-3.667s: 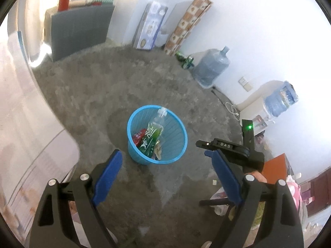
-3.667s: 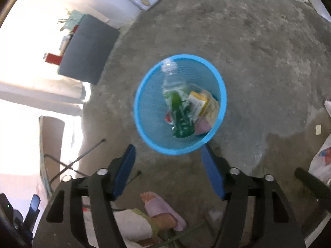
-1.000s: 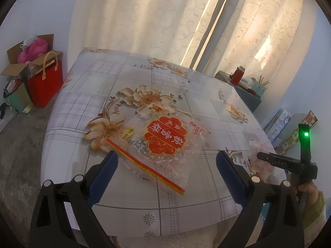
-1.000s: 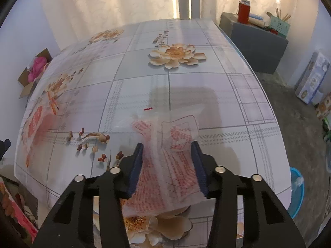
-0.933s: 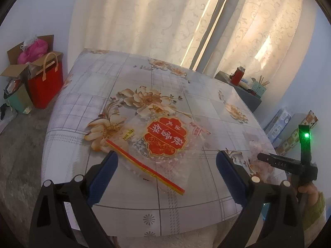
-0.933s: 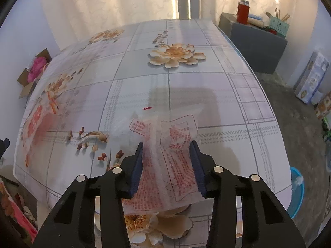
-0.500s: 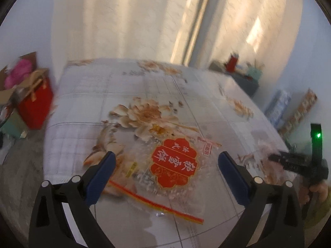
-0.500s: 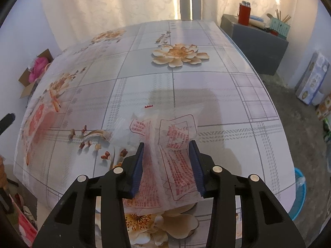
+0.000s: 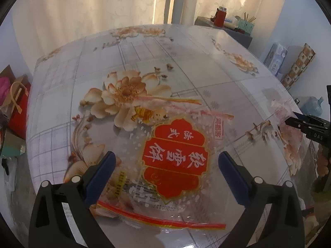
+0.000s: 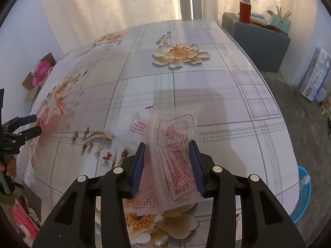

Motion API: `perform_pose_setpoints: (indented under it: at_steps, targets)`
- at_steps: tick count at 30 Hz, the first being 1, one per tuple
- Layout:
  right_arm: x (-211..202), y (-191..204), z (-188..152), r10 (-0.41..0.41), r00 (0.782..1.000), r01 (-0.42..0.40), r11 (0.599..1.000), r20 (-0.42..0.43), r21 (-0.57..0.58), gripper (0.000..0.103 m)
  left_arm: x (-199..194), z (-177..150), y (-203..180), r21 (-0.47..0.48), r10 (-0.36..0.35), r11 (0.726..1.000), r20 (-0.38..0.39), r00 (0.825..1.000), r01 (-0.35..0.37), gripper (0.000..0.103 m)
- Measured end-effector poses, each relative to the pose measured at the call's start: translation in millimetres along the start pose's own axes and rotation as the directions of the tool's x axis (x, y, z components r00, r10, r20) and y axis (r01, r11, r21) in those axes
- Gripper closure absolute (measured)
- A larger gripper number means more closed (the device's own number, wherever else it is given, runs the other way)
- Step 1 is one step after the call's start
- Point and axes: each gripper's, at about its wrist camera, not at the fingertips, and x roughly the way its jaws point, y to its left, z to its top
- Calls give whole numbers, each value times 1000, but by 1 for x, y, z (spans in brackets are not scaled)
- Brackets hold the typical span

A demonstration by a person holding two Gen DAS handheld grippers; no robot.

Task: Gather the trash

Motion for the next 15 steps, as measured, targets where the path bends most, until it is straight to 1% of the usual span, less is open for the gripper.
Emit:
perform_pose_setpoints:
  at_steps: [3,10,15]
  targets:
    - [0,0,0,0,1000,0,1000,0,2,64,3,-2,-4,16,12,1000,-13,1000,-12,6]
    - [0,0,0,0,1000,0,1000,0,1,64,5,-8,-18,55,-26,998,-46,999,28,6]
    - [0,-1,0,1,1000,-1,1000,-1,0,64,4,-15,-30,82,-27,996,-49,998,31,6]
